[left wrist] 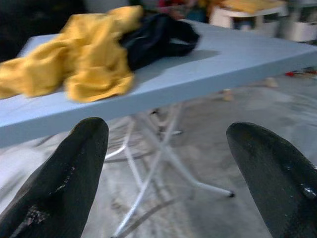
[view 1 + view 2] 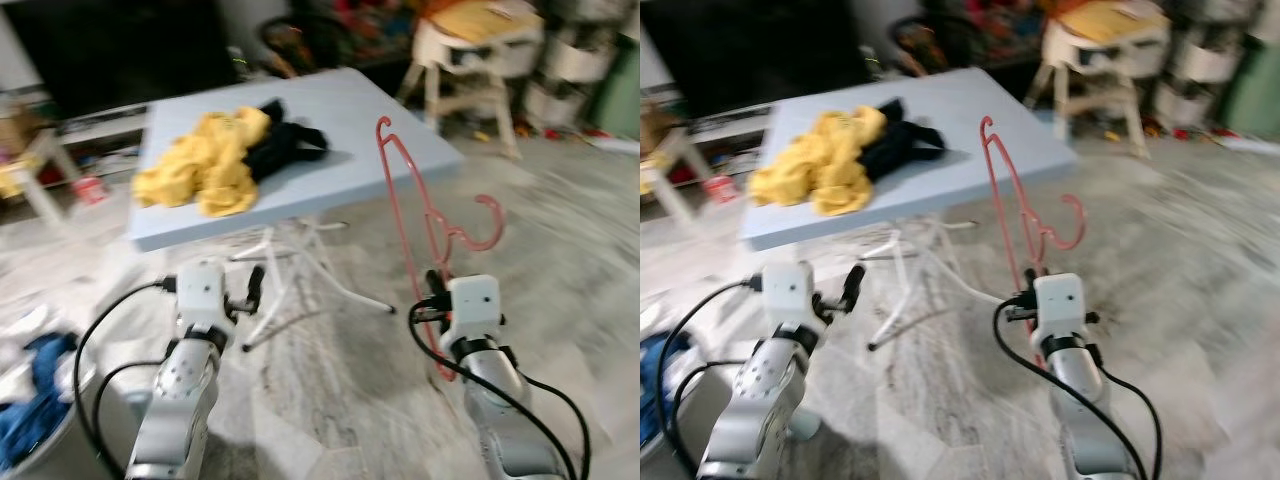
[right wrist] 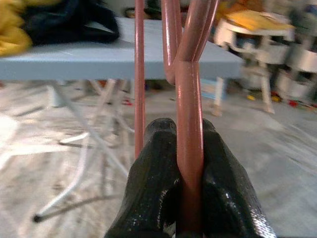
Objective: Hang hanger
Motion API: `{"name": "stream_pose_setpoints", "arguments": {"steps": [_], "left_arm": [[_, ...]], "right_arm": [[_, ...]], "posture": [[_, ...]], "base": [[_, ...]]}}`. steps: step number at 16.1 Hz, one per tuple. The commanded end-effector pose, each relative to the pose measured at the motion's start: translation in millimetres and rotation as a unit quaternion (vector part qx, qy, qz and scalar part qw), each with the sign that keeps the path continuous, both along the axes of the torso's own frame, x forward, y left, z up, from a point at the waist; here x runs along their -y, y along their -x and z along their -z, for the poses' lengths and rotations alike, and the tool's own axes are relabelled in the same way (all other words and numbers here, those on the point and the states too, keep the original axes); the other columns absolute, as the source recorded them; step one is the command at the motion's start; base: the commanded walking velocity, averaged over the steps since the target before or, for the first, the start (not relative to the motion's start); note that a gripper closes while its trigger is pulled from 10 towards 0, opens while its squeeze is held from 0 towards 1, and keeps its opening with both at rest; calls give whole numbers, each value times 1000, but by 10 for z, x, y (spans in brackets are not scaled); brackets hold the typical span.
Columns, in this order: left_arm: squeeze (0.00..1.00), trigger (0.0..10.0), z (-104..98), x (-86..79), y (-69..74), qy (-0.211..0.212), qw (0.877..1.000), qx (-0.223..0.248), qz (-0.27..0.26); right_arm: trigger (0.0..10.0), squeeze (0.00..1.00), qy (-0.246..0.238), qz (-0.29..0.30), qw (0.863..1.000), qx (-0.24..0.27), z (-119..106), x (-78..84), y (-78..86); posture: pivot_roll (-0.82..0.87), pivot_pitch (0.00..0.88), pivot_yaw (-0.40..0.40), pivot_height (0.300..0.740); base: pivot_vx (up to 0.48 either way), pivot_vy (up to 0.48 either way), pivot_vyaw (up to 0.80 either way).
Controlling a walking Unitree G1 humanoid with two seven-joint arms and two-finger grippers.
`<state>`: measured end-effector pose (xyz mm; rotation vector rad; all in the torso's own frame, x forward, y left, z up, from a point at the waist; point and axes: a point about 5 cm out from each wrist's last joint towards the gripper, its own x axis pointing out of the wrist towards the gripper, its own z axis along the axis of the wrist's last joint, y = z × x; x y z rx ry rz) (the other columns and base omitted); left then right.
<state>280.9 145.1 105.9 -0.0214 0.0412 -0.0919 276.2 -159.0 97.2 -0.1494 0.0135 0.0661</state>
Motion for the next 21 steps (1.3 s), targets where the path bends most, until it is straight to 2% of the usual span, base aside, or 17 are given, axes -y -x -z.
{"name": "stream_pose_setpoints", "arguments": {"steps": [1, 2, 9, 21], "left_arm": [[0, 10000, 8, -43, -4, 4, 1000, -4, 6], [0, 10000, 1, -30, 0, 20, 1000, -4, 19], [0, 10000, 28, 84, 31, 27, 998, -9, 56], [0, 10000, 55, 159, 42, 28, 996, -15, 86]], "right_arm": [[10000, 0, -6, 0, 1000, 11, -56, -22, -30], [10000, 0, -5, 1, 1000, 10, -51, -19, -28], [10000, 0, 6, 4, 1000, 15, -63, 3, -45], [10000, 0, 10, -2, 1000, 14, -47, -37, -58]], "posture": [[-75, 0, 98, 740], [-75, 0, 99, 740], [-84, 0, 109, 740], [-86, 0, 108, 740]], "base": [[0, 0, -800], [0, 0, -800], [0, 0, -800], [321, 0, -800]]}}
